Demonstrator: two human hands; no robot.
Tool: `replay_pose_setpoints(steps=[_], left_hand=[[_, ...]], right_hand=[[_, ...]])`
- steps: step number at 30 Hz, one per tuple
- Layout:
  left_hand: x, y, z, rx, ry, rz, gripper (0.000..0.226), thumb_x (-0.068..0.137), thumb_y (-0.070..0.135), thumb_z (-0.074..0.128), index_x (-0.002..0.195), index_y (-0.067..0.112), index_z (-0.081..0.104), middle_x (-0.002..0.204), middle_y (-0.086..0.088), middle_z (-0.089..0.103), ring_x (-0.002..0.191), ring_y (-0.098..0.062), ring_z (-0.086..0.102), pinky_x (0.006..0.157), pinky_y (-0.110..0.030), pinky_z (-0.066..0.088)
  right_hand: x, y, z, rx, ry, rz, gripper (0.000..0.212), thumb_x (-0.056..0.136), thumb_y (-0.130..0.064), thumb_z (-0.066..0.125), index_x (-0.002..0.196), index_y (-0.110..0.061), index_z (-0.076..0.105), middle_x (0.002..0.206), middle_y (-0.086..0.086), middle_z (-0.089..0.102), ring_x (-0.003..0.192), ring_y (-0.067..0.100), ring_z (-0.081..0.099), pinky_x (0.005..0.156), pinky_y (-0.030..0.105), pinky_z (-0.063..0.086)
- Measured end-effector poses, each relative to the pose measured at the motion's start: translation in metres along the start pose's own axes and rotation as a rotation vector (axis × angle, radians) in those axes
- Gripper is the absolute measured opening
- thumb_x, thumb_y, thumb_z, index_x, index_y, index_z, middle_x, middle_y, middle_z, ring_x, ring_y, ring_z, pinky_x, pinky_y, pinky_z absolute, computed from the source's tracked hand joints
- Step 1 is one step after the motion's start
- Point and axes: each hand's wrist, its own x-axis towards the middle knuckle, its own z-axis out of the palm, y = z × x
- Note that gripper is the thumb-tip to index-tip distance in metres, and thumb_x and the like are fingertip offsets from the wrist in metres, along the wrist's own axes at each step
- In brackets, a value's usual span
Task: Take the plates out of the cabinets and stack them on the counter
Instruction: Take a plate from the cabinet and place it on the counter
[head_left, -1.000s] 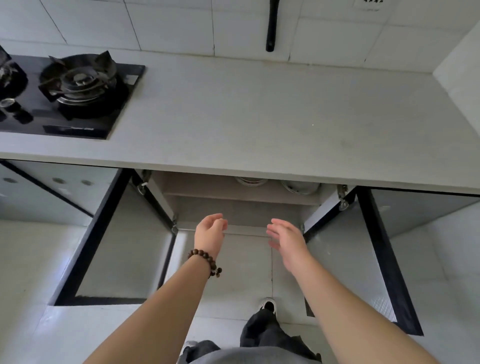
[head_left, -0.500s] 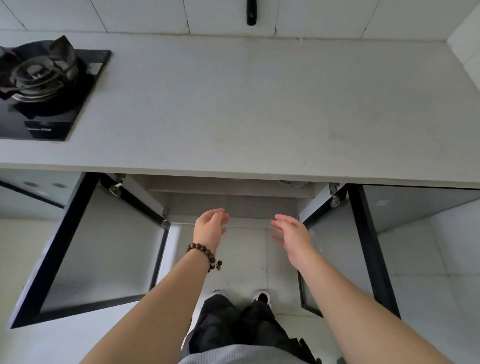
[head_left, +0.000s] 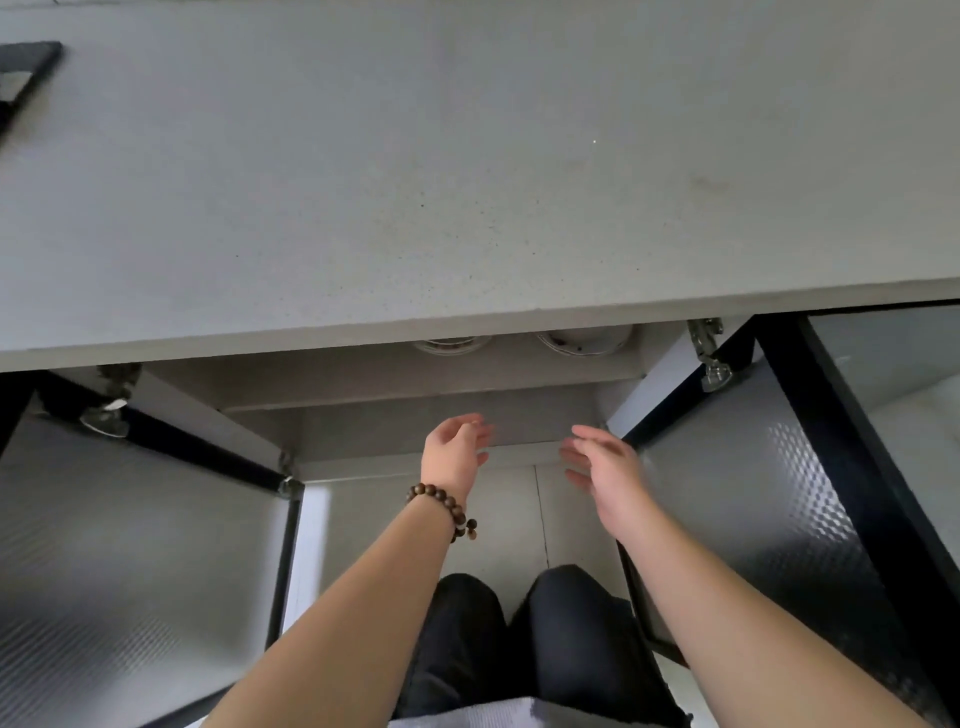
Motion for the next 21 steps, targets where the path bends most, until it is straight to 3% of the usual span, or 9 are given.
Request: replay_pose_setpoints(steps=[6, 10, 13, 16, 19, 21], left_hand=[[0.077, -0.045, 0.023, 0.012, -0.081, -0.005, 0.023, 0.095, 0.006, 0.043, 0.107, 0.006, 0.063, 0.107, -0.010, 0.070, 0.102, -0.019, 0.066, 0.093, -0.034, 0.051], [0.125, -0.068, 0.039, -0.004, -0.076, 0.001, 0.020, 0.095, 0.011, 0.051, 0.109, 0.006, 0.065, 0.102, -0.008, 0.071, 0.091, -0.016, 0.068, 0.078, -0.026, 0.055], [0.160, -0.075, 0.061, -0.029, -0.110, 0.056, 0.021, 0.091, 0.012, 0.055, 0.108, 0.005, 0.065, 0.107, -0.016, 0.070, 0.098, -0.027, 0.068, 0.094, -0.042, 0.052], [0.190, -0.071, 0.089, -0.131, -0.159, 0.151, 0.014, 0.088, 0.002, 0.054, 0.089, 0.009, 0.066, 0.104, -0.021, 0.068, 0.104, -0.040, 0.064, 0.100, -0.050, 0.047], [0.210, -0.056, 0.116, -0.191, -0.189, 0.269, 0.012, 0.078, 0.010, 0.062, 0.086, 0.018, 0.065, 0.100, -0.013, 0.066, 0.099, -0.029, 0.063, 0.098, -0.040, 0.046], [0.222, -0.045, 0.130, -0.194, -0.189, 0.335, 0.017, 0.082, 0.007, 0.064, 0.096, 0.016, 0.064, 0.104, -0.007, 0.065, 0.100, -0.021, 0.060, 0.096, -0.034, 0.045]], right_hand=[[0.091, 0.048, 0.001, 0.047, 0.058, -0.027, 0.021, 0.093, -0.007, 0.052, 0.099, -0.023, 0.065, 0.121, 0.012, 0.062, 0.106, 0.025, 0.063, 0.089, 0.040, 0.053], [0.139, 0.068, 0.003, 0.069, 0.093, -0.056, 0.023, 0.092, -0.008, 0.054, 0.095, -0.027, 0.067, 0.123, 0.011, 0.062, 0.110, 0.026, 0.061, 0.099, 0.046, 0.048], [0.177, 0.074, 0.004, 0.105, 0.113, -0.107, 0.025, 0.092, -0.007, 0.055, 0.096, -0.028, 0.067, 0.124, 0.010, 0.062, 0.113, 0.026, 0.060, 0.104, 0.045, 0.044], [0.216, 0.068, 0.001, 0.230, 0.142, -0.189, 0.023, 0.094, -0.005, 0.051, 0.109, -0.019, 0.061, 0.124, 0.014, 0.060, 0.109, 0.027, 0.061, 0.093, 0.037, 0.049], [0.246, 0.047, -0.001, 0.436, 0.158, -0.273, 0.025, 0.095, -0.003, 0.049, 0.120, -0.009, 0.049, 0.114, 0.018, 0.058, 0.089, 0.026, 0.064, 0.068, 0.026, 0.057], [0.258, 0.036, -0.005, 0.323, 0.251, -0.309, 0.020, 0.095, -0.005, 0.049, 0.114, -0.009, 0.050, 0.103, 0.017, 0.058, 0.072, 0.021, 0.062, 0.055, 0.022, 0.055]])
